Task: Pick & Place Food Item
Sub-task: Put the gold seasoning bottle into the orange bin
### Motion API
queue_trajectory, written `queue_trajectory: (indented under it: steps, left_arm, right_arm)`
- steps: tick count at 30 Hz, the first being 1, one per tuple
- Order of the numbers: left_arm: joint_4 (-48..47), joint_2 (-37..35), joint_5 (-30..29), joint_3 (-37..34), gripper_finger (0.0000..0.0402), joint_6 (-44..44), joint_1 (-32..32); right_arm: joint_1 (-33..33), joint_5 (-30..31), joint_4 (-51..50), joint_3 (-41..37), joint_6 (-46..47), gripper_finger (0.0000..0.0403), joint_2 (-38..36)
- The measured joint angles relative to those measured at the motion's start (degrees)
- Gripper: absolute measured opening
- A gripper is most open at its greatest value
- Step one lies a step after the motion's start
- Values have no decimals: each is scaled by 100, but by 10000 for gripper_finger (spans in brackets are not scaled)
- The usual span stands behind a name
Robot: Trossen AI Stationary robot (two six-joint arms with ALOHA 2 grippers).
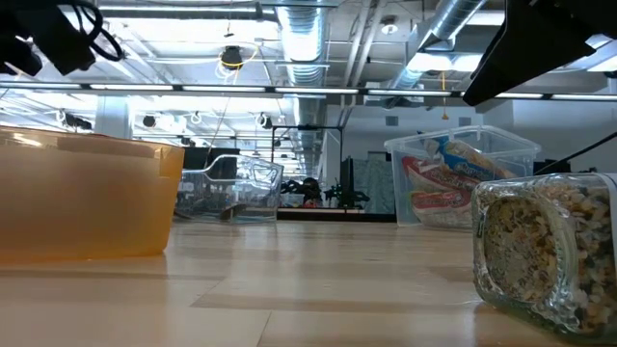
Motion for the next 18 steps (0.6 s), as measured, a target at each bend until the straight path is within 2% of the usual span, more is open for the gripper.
queue_trajectory:
  steps: [5,13,15,18]
  left_arm:
    - [23,-2,-368,-108,273,0,-157]
    - [412,-13,-430,-286,274,2,-322]
    - [431,-23,-462,-288,300,27,-322]
    - [494,-111,-689,-300,360,52,-322]
  right_arm:
    - [0,1,0,0,0,388,0]
    - [0,1,22,0,0,388,0]
    - [0,1,26,0,0,388,0]
    - [0,1,43,0,0,388,0]
